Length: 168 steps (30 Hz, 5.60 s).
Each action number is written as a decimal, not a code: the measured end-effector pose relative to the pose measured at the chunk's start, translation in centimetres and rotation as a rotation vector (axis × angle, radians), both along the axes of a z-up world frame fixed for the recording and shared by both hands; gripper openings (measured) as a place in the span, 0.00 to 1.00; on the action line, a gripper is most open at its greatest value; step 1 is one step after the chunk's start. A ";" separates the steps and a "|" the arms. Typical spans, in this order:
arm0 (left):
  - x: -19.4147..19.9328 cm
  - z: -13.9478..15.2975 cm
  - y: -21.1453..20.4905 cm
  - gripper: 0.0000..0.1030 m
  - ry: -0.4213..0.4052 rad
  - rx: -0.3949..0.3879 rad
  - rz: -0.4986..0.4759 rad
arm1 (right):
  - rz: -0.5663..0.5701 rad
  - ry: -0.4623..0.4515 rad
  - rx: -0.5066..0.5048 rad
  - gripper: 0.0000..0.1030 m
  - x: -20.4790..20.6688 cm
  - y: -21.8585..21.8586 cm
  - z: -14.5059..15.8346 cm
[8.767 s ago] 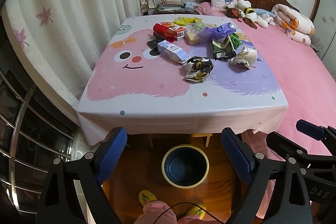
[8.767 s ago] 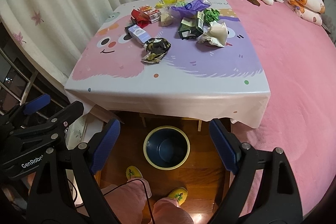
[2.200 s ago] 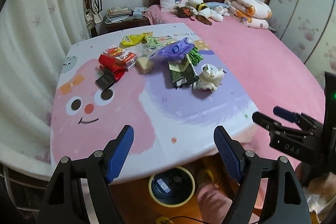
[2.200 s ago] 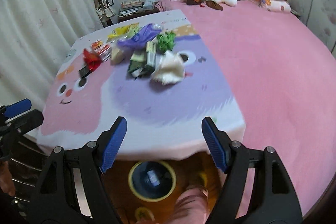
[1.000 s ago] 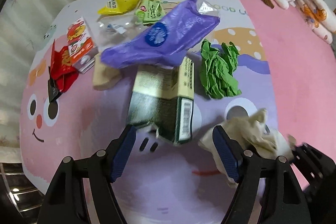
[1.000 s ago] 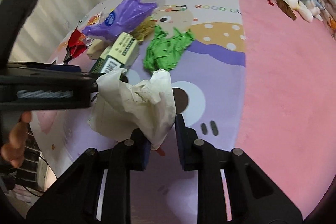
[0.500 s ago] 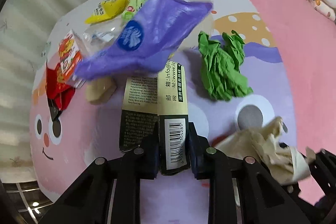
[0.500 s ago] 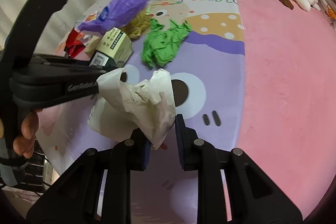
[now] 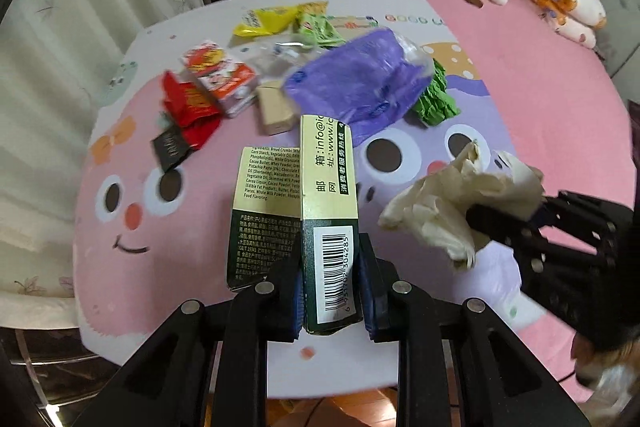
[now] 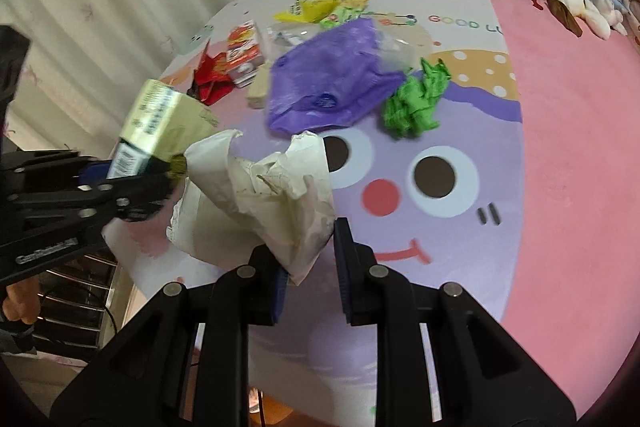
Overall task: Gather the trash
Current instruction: 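Grasp the white tissue with the right tool while the left tool grasps the green-white box, then lower both held items over the bin and open both tools, then raise both open tools back over the table, then grasp the green paper with the right tool while the left tool grasps the purple bag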
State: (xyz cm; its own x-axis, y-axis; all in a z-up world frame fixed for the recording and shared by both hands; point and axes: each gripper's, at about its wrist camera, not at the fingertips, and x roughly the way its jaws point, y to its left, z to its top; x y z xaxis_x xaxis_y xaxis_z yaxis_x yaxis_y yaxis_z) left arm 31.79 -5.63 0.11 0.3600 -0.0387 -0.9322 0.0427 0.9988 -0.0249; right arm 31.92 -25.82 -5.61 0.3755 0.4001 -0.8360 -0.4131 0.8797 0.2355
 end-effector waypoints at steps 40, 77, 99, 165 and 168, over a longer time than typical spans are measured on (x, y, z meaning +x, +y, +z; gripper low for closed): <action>-33.4 -12.4 17.9 0.21 0.144 -0.239 -0.184 | -0.305 0.260 -0.144 0.18 -32.4 17.2 -14.7; -24.0 -37.7 12.4 0.67 0.242 -0.199 -0.021 | -0.469 0.453 -0.064 0.48 -25.1 10.3 -39.4; -27.6 -4.3 17.6 0.73 -0.088 -0.182 -0.177 | -0.438 0.233 -0.014 0.52 -30.1 13.6 -6.9; 23.2 -11.1 -8.2 0.69 0.127 0.014 -0.372 | -0.138 0.112 0.046 0.52 17.7 -4.5 -5.2; 22.1 -11.2 -8.7 0.49 0.084 0.040 -0.371 | -0.134 0.122 0.048 0.52 17.9 -4.7 -5.5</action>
